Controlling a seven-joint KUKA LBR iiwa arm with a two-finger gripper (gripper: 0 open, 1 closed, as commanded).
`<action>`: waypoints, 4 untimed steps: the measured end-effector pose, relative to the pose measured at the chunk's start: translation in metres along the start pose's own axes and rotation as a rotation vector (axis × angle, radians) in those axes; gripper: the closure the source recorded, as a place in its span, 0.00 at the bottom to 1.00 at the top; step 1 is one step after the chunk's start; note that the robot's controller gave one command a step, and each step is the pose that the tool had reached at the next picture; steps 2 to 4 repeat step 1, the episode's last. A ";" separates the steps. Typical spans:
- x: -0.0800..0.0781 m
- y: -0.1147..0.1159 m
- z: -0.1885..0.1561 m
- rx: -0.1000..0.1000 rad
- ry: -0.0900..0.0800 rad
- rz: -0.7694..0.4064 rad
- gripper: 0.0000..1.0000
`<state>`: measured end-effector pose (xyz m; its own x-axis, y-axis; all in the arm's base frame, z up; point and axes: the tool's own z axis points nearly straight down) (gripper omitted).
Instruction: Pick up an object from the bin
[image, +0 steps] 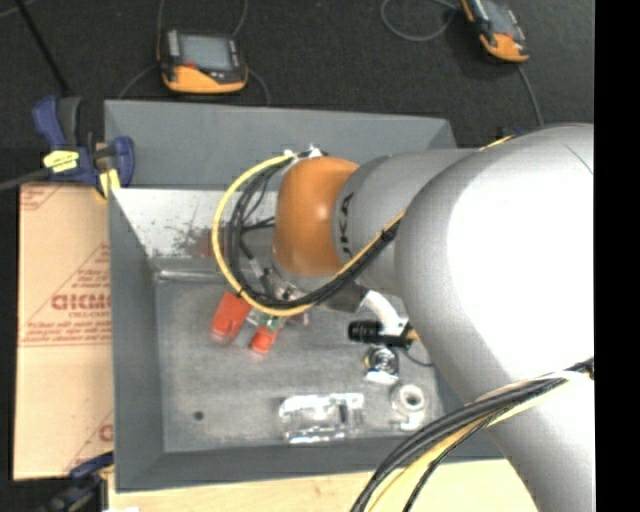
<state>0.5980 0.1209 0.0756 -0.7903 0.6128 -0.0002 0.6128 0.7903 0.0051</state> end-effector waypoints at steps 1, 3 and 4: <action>-0.003 0.002 -0.094 -0.002 -0.007 -0.006 1.00; -0.003 0.002 -0.094 -0.002 -0.007 -0.006 1.00; -0.003 0.002 -0.094 -0.002 -0.007 -0.006 1.00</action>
Offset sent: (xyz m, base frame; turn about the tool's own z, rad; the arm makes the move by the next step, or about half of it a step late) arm -0.0001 0.0000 0.0883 0.0000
